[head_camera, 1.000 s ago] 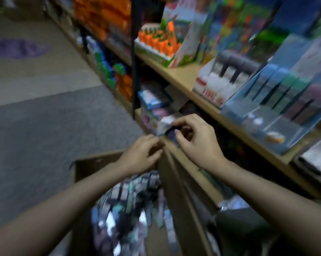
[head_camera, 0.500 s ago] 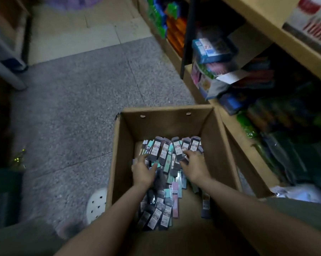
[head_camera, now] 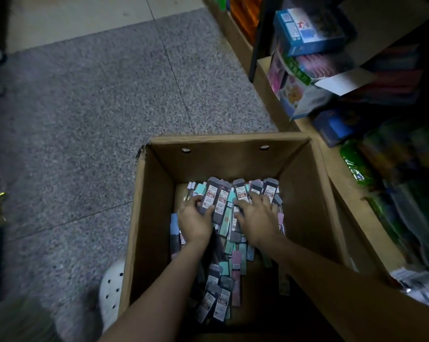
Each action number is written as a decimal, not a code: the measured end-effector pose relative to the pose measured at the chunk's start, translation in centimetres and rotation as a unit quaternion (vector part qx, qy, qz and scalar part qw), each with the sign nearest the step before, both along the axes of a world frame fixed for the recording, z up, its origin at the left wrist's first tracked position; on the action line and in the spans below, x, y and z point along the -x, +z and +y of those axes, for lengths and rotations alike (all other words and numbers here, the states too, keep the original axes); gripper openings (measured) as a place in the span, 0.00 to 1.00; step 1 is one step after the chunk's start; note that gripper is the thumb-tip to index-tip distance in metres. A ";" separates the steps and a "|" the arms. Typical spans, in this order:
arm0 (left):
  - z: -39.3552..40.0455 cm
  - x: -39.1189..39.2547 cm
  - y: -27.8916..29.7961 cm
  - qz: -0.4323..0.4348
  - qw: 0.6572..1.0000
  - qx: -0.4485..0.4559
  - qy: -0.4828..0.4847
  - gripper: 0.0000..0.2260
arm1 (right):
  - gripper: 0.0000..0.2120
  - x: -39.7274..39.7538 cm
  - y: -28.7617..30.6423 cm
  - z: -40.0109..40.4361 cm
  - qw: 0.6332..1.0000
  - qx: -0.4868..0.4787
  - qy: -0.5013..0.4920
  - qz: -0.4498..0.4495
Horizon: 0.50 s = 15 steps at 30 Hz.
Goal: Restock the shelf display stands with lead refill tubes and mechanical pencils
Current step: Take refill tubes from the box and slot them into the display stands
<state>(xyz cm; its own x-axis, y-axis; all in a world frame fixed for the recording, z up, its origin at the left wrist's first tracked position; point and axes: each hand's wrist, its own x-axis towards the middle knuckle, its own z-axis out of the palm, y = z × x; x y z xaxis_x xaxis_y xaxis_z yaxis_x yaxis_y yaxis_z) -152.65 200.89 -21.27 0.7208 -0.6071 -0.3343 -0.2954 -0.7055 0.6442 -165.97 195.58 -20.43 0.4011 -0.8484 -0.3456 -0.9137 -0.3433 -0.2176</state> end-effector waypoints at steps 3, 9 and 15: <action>0.7 -0.2 0.1 0.014 0.999 0.035 -0.002 0.12 | 0.14 -0.5 -0.4 -0.1 0.997 0.020 -0.053 -0.057; 2.6 -0.8 0.7 -0.025 0.999 0.023 0.004 0.04 | 0.28 -1.5 -0.3 0.3 0.991 0.017 -0.086 -0.101; 4.1 0.2 2.3 0.027 0.997 0.031 0.062 0.05 | 0.26 -0.8 1.7 1.6 0.942 -0.087 -0.225 -0.232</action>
<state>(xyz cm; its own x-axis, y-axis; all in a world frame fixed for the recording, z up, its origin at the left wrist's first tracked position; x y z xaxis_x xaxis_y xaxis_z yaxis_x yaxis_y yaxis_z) -152.83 205.00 -18.95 0.7737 -0.5341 -0.3406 -0.1707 -0.6936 0.6999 -165.19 197.22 -18.78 0.1566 -0.9150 -0.3718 -0.7509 0.1342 -0.6466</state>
